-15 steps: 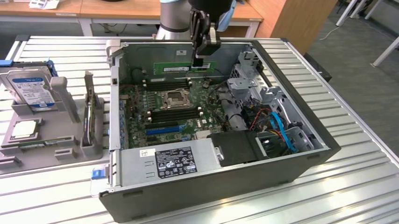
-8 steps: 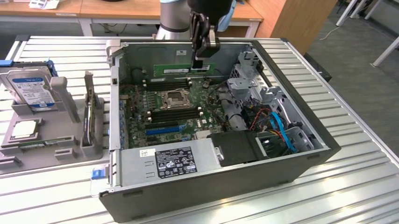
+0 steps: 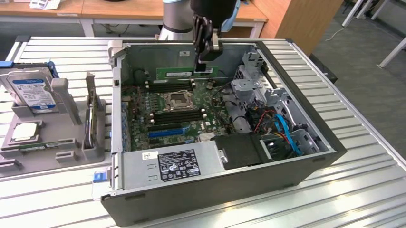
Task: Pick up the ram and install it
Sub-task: 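Insert the ram into the slot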
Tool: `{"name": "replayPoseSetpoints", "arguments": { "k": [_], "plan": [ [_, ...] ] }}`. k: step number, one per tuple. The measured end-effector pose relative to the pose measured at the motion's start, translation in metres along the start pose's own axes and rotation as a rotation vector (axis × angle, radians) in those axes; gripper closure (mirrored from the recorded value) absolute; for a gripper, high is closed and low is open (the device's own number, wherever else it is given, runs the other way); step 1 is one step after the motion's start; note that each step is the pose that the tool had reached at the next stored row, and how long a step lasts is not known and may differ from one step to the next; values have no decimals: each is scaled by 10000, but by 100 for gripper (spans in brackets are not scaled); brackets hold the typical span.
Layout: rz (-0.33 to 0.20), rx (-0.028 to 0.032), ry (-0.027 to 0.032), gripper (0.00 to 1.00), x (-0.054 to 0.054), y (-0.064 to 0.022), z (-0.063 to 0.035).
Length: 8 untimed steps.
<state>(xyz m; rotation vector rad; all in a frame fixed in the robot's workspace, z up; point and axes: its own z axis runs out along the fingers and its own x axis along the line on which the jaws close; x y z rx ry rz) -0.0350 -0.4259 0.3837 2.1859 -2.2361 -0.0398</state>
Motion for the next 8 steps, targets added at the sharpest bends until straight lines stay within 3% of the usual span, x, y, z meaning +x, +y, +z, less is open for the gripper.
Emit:
{"name": "replayPoseSetpoints", "arguments": {
  "k": [8],
  "plan": [
    [0, 0, 0, 88, 0, -2, 56]
  ]
}}
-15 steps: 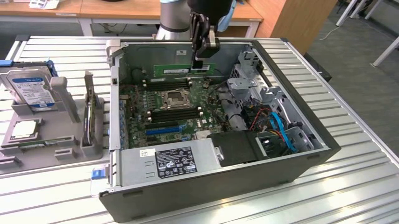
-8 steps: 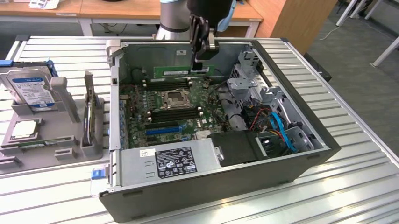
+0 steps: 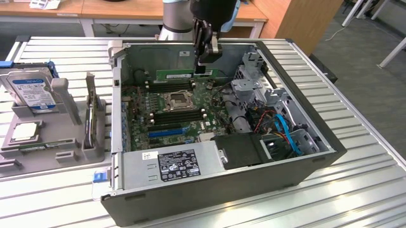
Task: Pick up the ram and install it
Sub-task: 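Insert the ram into the slot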
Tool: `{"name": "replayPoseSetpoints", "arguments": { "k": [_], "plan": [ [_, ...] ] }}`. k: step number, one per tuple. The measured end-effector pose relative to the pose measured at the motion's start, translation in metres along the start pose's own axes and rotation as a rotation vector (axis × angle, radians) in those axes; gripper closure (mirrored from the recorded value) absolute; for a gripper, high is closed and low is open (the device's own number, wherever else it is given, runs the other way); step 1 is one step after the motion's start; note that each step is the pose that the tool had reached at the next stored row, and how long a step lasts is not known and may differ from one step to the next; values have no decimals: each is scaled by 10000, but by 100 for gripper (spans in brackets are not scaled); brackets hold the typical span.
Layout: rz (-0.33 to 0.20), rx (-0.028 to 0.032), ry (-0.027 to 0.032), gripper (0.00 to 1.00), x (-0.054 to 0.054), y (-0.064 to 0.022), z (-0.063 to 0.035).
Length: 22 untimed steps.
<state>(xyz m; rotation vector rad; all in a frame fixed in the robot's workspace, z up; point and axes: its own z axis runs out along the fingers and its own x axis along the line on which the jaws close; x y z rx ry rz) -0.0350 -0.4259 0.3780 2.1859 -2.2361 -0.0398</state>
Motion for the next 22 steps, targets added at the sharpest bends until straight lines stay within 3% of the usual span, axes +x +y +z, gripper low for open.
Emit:
{"name": "replayPoseSetpoints", "arguments": {
  "k": [22],
  "plan": [
    [0, 0, 0, 88, 1, -5, 169]
  ]
}}
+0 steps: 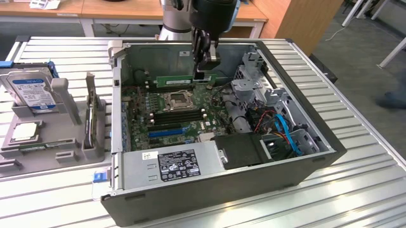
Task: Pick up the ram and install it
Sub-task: 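Insert the ram into the slot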
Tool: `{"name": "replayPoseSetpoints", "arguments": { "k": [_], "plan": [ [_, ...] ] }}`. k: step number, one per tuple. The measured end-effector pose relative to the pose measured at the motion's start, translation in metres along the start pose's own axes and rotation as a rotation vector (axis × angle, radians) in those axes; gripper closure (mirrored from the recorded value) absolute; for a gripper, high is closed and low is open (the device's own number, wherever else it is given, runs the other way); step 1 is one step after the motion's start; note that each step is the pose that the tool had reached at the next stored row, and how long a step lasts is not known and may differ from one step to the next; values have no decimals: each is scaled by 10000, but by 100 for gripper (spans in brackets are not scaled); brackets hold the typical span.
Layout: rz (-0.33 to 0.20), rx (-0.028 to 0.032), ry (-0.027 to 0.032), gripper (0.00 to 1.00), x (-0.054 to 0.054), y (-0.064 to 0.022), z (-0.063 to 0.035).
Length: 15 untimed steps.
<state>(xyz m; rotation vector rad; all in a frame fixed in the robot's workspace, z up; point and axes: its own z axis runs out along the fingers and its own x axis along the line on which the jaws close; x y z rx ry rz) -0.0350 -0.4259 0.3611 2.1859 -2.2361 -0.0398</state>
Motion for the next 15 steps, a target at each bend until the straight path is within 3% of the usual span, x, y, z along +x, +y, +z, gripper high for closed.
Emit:
{"name": "replayPoseSetpoints", "arguments": {
  "k": [15],
  "plan": [
    [0, -1, 3, 88, 1, -3, 106]
  ]
}}
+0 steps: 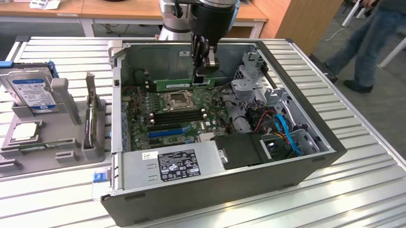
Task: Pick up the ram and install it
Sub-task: 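Insert the ram into the slot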
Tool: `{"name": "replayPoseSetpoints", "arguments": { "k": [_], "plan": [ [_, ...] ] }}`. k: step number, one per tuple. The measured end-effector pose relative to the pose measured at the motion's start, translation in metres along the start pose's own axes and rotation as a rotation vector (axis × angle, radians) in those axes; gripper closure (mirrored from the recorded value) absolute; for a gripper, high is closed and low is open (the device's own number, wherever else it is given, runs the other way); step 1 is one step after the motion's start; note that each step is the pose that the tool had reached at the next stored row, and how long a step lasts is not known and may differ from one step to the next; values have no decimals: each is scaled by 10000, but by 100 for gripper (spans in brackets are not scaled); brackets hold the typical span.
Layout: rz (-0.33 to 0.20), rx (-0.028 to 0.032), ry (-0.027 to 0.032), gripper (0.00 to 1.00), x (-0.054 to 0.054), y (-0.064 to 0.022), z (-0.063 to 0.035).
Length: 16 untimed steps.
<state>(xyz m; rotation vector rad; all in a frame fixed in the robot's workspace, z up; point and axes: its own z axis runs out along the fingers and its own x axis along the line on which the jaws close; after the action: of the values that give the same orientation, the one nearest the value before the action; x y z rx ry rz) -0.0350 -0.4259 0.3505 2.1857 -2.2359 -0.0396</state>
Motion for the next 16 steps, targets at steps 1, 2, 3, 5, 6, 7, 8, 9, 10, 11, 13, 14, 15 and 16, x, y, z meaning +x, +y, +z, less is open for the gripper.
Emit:
{"name": "replayPoseSetpoints", "arguments": {
  "k": [1, 2, 3, 5, 6, 7, 8, 9, 10, 11, 13, 14, 15, 16],
  "plan": [
    [0, 1, -2, 88, 0, 0, 1],
    [0, 1, -2, 88, 0, 0, 1],
    [0, 1, -3, 88, -1, 0, 2],
    [2, 2, -5, 88, -9, 1, 6],
    [3, 1, -2, 88, -16, 1, 7],
    [0, 1, -4, 88, -24, 0, 10],
    [0, 1, -3, 88, -32, 1, 13],
    [1, 1, -3, 88, -40, 1, 15],
    [0, 1, -2, 88, -47, 1, 17],
    [1, 1, -2, 88, -55, 1, 20],
    [0, 1, -3, 88, -70, 1, 25],
    [0, 1, -3, 88, -78, 1, 28],
    [0, 1, -3, 88, -87, 1, 30],
    [0, 1, -3, 88, -95, 2, 32]
  ]
}}
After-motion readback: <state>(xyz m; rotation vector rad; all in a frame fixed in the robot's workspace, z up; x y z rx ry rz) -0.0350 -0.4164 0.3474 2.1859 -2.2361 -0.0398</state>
